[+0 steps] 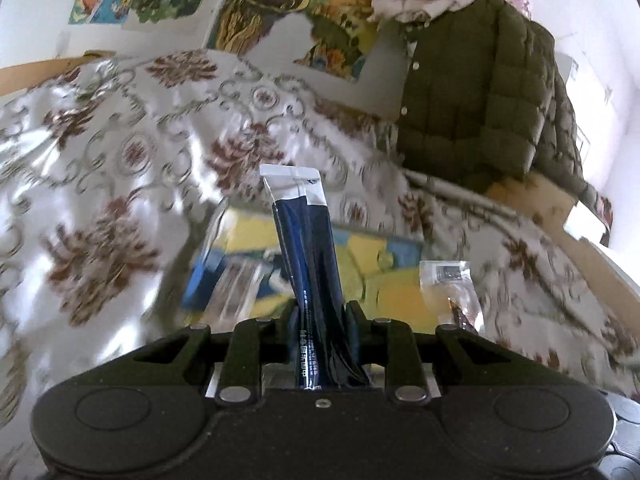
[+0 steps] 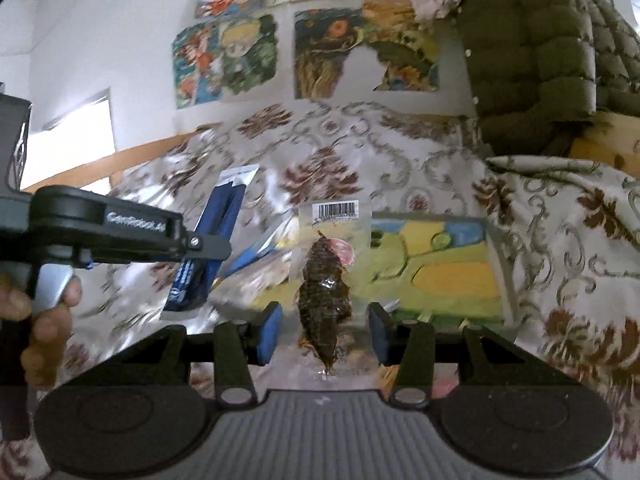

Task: Organize snacks
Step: 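Carry both packets over the grey tray and lower them in, opening both tools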

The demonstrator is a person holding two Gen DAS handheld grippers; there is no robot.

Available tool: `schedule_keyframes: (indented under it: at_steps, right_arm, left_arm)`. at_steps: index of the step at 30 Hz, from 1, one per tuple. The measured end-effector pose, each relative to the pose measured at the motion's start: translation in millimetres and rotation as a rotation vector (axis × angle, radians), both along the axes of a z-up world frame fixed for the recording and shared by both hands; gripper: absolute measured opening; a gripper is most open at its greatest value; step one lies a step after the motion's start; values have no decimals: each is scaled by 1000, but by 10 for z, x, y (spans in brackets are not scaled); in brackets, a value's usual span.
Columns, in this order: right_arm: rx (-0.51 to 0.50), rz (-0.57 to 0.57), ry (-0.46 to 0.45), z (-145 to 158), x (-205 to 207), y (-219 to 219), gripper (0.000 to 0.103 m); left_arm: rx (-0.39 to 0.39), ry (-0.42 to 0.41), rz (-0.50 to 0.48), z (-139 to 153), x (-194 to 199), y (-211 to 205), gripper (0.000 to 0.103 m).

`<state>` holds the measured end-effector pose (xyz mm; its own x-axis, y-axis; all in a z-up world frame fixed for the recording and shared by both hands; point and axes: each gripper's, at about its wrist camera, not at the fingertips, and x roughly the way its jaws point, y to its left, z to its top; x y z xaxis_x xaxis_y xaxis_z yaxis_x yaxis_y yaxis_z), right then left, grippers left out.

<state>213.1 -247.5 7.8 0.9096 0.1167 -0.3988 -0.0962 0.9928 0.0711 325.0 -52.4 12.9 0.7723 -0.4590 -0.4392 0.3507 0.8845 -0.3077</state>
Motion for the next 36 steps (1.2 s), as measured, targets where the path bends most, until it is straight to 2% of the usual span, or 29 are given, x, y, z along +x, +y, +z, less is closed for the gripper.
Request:
schedule_keyframes:
  at_steps: [7,11,14,16,20,28,36]
  right_arm:
    - [54,-93,-34,10,625,-237,51]
    - [65,-102,-21,-79,999,-271,51]
    - [160,-90,20,-179,1217,-352,51]
    - [168,-96,39,-249,1331,-360,51]
    - [151,-106,80,-388,1460,-336,51]
    - [121,-140,161,-591,1528,-310,51]
    - [112,-146,184,-631,1528,-315,51]
  left_arm:
    - [11,-65,14,-215,457,-246,26]
    - [5,-33,27,-440,615,-185,26]
    - [-1,-6,46,-584,720,-120,26]
    - [-12,13,56,-641,783,-93,26]
    - [12,26,63,-718,845,-123,26]
    - [74,35,2,-815,849,-282,26]
    - [73,66,3,-877,877,-303,28]
